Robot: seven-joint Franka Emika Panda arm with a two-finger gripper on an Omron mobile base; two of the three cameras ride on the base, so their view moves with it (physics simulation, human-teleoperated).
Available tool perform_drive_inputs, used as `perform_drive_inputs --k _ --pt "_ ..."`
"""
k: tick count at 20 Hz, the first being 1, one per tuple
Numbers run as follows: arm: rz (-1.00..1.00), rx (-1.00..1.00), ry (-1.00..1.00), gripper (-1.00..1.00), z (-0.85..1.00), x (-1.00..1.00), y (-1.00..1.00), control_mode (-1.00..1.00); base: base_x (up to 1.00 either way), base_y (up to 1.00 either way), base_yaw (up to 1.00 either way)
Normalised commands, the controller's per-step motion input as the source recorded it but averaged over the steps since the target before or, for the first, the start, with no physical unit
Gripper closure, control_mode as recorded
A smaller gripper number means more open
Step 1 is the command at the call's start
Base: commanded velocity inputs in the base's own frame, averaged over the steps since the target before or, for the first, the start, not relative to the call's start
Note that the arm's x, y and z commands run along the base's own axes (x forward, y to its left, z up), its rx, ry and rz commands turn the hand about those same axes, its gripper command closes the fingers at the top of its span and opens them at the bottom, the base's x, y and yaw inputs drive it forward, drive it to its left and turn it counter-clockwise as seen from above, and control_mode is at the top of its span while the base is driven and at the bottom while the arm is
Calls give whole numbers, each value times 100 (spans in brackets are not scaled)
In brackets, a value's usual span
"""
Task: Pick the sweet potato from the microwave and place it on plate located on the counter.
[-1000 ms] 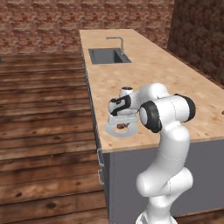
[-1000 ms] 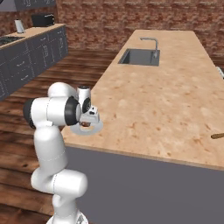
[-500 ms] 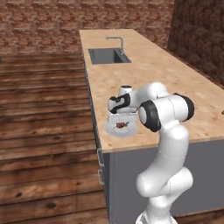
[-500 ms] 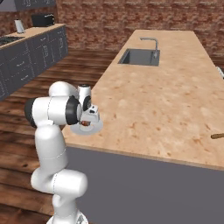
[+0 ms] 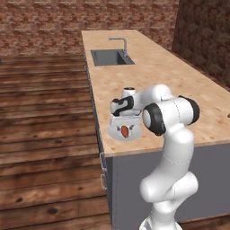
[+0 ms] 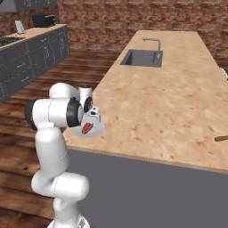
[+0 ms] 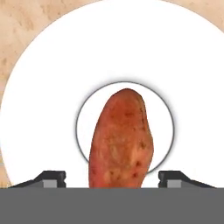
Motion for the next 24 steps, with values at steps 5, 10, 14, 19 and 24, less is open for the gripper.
perform_drive_inputs --k 5,10,14,19,24 --pt "0 0 0 -100 55 -44 -5 -100 0 0 0" --pt "-1 0 -4 -100 98 -64 -2 -100 0 0 0" --pt "-1 0 -5 -100 100 -85 5 -100 0 0 0" --pt "-2 0 -6 -100 99 -94 -7 -100 0 0 0" --pt "-2 4 -1 -100 97 -83 -46 -100 0 0 0"
